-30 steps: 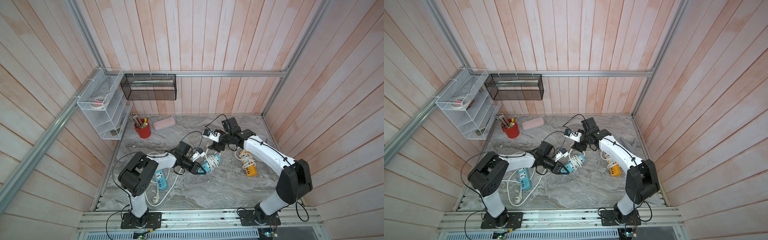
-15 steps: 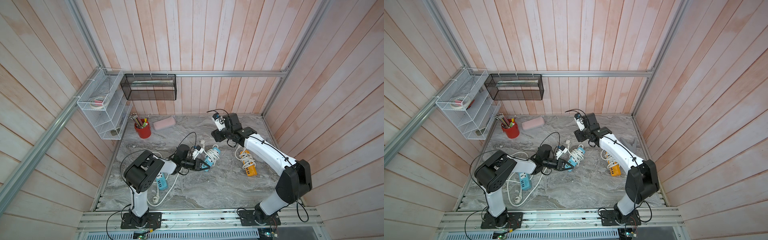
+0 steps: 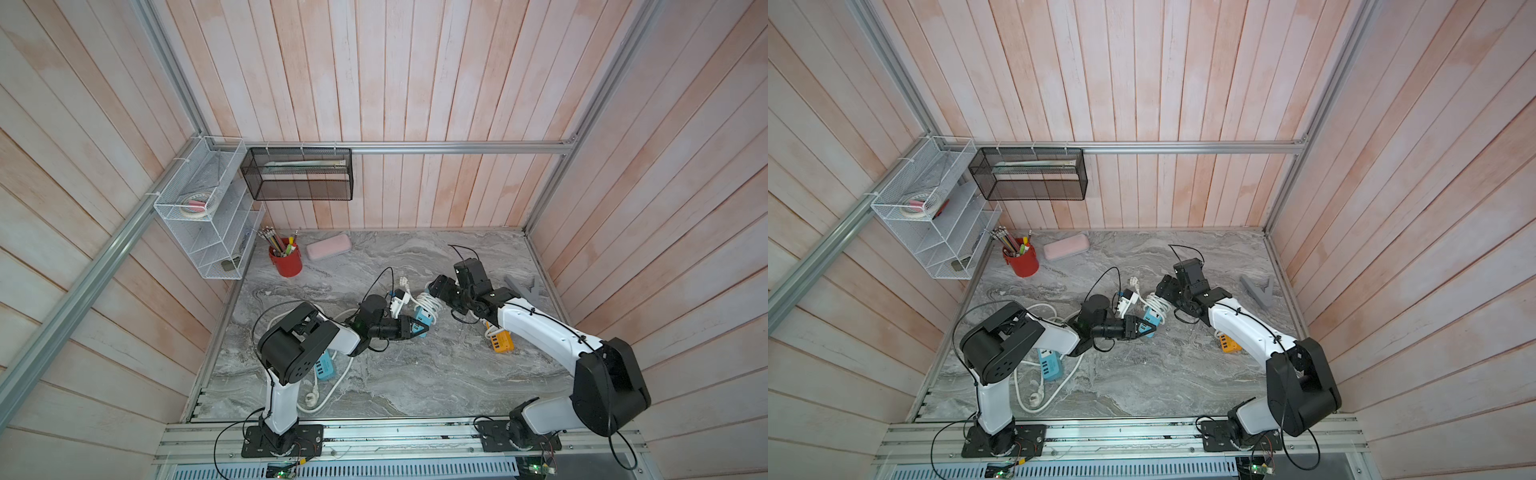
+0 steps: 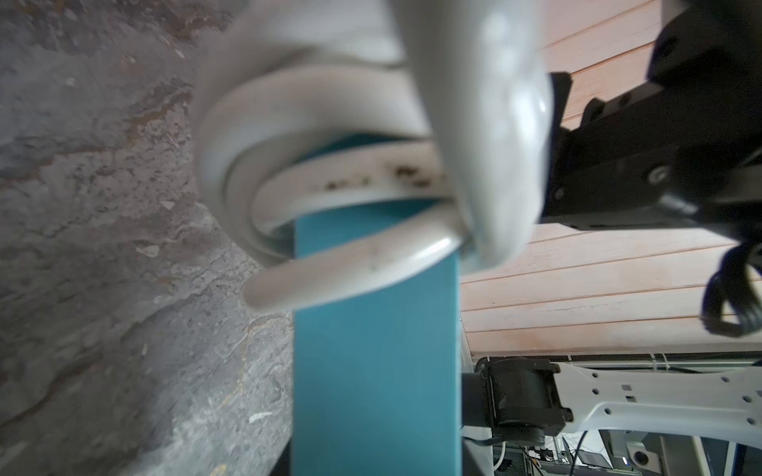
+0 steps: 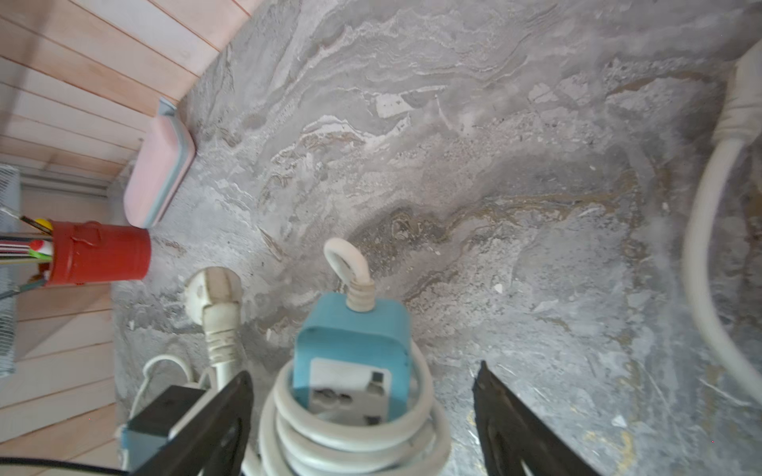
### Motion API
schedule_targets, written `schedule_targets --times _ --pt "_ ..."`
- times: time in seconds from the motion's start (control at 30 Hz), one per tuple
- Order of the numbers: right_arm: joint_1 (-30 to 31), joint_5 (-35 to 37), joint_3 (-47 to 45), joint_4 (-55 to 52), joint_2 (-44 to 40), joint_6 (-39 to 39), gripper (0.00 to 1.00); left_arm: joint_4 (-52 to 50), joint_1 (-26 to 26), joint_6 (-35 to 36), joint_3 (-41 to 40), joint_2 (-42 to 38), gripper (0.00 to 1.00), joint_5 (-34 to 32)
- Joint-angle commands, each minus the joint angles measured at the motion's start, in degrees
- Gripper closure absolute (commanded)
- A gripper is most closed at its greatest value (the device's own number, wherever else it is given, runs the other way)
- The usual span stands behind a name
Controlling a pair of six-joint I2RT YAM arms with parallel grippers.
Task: Wrap the cord around the power strip
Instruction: Place the power strip at the center of the board.
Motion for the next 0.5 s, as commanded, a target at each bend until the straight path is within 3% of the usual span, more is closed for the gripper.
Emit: schedule_targets --times 0.0,0.27,0.4,0.47 --pt "0.2 -1.2 -1.0 2.8 0.3 5.2 0.08 7.3 -0.8 0.4 1.3 0.6 1.00 -1.4" --pt "2.5 -0.3 1.1 -3.4 6.0 8.6 0.03 8.2 -1.1 0.8 2.2 0.6 1.00 -3.2" --pt "3.2 -1.6 1.8 -1.0 9.7 7.6 0.13 7.2 -2.3 1.5 3.4 0.8 1.00 -4.0" --pt "3.0 -0.4 2.8 -2.5 10.9 6.1 0.21 6.3 -2.5 2.0 3.7 0.5 0.93 -4.4"
